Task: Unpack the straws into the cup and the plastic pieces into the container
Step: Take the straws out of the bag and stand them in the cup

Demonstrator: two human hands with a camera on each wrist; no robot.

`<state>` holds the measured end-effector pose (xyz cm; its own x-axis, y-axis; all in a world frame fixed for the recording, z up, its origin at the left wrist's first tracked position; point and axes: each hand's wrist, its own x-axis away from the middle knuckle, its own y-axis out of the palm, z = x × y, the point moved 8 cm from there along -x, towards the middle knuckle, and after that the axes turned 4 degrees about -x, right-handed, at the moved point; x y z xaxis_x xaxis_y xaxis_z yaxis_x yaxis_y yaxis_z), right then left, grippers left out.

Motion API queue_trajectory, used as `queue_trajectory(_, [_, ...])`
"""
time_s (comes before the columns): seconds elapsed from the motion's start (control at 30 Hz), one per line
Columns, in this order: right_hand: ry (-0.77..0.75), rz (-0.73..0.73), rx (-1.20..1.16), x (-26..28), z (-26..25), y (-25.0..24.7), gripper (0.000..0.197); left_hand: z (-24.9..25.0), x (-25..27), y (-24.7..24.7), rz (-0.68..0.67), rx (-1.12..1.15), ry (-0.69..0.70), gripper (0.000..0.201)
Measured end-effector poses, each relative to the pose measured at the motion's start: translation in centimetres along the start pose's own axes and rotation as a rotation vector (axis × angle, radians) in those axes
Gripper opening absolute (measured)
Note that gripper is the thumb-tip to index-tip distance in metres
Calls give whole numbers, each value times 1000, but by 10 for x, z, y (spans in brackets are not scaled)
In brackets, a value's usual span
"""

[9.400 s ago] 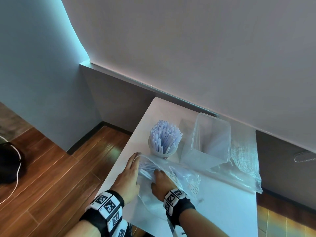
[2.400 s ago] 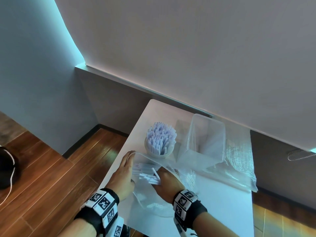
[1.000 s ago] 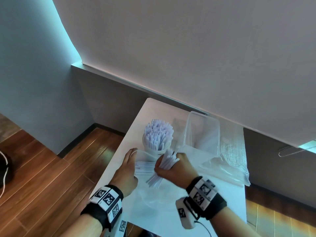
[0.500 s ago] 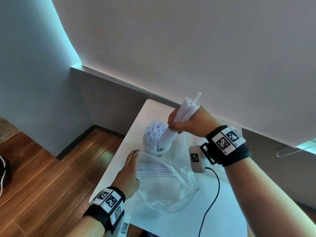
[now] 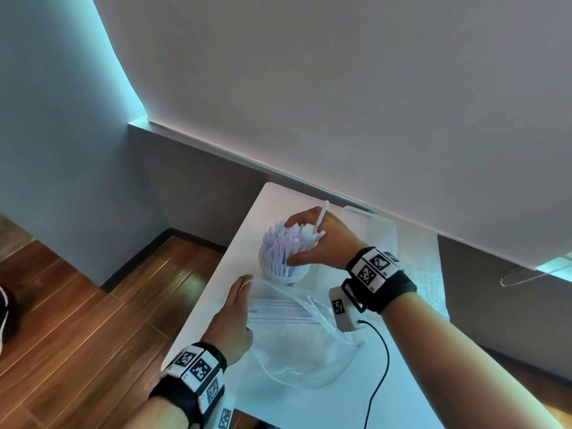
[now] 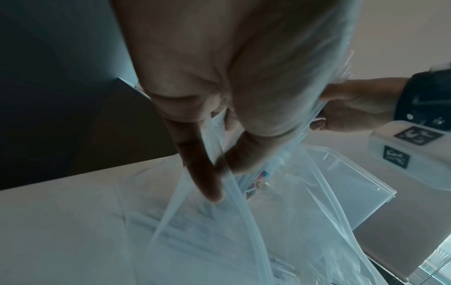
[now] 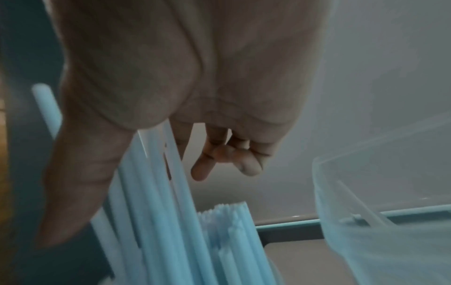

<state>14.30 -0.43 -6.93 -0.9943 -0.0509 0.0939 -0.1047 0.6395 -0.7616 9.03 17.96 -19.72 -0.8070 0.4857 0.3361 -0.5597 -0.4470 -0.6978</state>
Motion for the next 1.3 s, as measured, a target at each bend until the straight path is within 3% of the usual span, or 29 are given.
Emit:
queue_trajectory(0.1, [-69, 70, -103, 4, -8, -11, 71, -1, 0, 0, -1, 0, 1, 99])
queue_trajectory(0.17, [-105, 125, -169, 5, -16, -11, 66, 0, 0, 0, -3, 4, 0, 99])
queue_trajectory(0.3, [-109, 220, -150, 5, -13, 5, 17, 1, -2, 2, -12, 16, -17, 101])
queue_trajectory(0.37, [-35, 205, -156, 5, 0, 16, 8, -1, -3, 3, -9, 11, -19, 101])
queue_trajectory(0.47, [-32, 199, -165, 6, 5, 20, 20, -1, -3, 3, -17, 13, -20, 101])
queue_trajectory(0.6, [-119, 342, -175, 13, -5, -1, 48, -1, -2, 2, -21, 11, -15, 101])
queue_trajectory(0.7, [-143, 415, -239, 16, -9, -5, 40, -1, -2, 1, -17, 4, -12, 99])
queue_trajectory(0.77, [-126, 387, -186, 12, -4, 6, 20, -1, -2, 2, -20, 1, -14, 100])
queue_trajectory(0.8, [-89, 359, -136, 9, 2, 14, 19, -1, -2, 2, -20, 0, -14, 100])
queue_trajectory(0.93, [31, 312, -58, 7, 21, 26, 50, 0, -2, 1, -16, -3, -15, 99])
queue_trajectory(1.03, [-10, 389, -249, 15, 14, 7, 46, -1, -1, 0, -14, 3, -16, 98])
queue_trajectory(1.13, [-122, 487, -266, 24, -1, -7, 33, 0, -1, 0, -13, 1, -20, 98])
queue_trajectory(1.3, [-135, 209, 102, 15, 3, 41, 42, 2, -2, 1, -19, -16, -15, 99])
